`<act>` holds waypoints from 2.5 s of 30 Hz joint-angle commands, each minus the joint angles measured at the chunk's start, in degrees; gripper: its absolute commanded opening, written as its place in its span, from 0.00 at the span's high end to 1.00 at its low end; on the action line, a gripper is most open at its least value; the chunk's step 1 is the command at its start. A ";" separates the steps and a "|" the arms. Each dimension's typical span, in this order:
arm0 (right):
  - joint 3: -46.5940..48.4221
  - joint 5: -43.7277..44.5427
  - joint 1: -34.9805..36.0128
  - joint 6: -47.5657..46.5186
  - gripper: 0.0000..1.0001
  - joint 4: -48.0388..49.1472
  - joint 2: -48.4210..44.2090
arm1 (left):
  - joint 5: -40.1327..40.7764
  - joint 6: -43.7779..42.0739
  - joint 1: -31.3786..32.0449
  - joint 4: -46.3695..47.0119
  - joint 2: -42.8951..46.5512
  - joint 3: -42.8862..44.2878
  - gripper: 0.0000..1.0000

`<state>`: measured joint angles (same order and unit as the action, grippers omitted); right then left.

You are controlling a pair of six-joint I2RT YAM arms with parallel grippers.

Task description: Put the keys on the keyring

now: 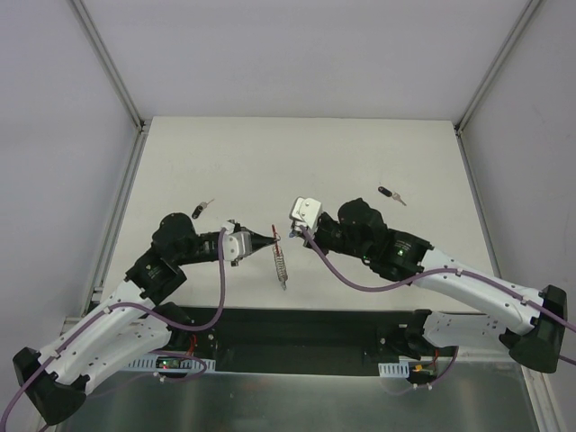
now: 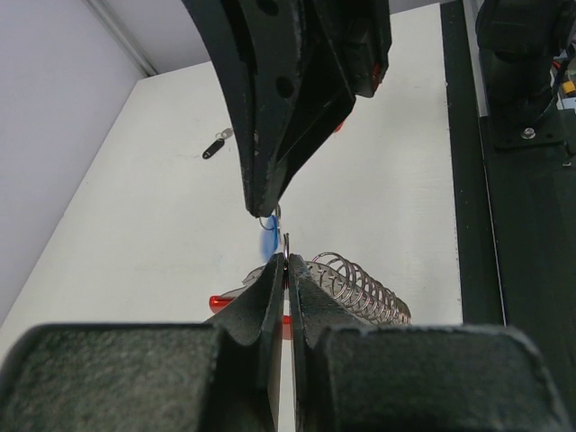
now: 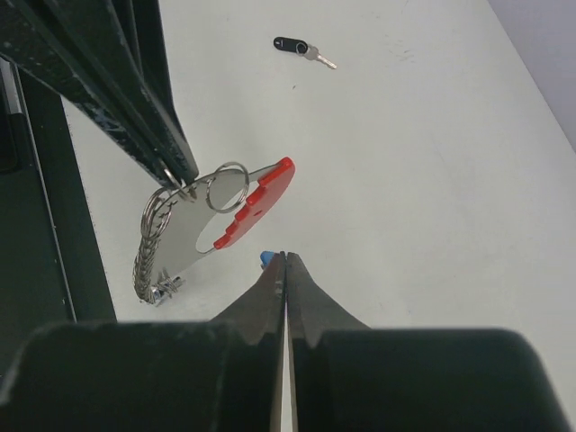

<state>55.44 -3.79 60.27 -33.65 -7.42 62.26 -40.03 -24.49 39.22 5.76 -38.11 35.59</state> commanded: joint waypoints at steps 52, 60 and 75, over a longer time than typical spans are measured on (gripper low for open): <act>7.49 2.47 -6.22 10.62 0.75 1.98 37.86 | 28.34 -6.97 -5.91 1.71 11.57 -2.11 1.00; 7.84 3.09 -7.27 16.85 0.66 0.13 31.52 | 27.73 -6.36 -5.91 1.71 10.95 -2.11 1.00; 6.08 -10.00 -14.12 40.32 0.66 -1.72 35.11 | 26.67 -6.01 -5.91 1.71 10.34 -2.19 1.00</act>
<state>60.36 -8.10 47.48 -0.25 -7.92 94.74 -11.97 -30.89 34.02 3.92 -28.05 33.04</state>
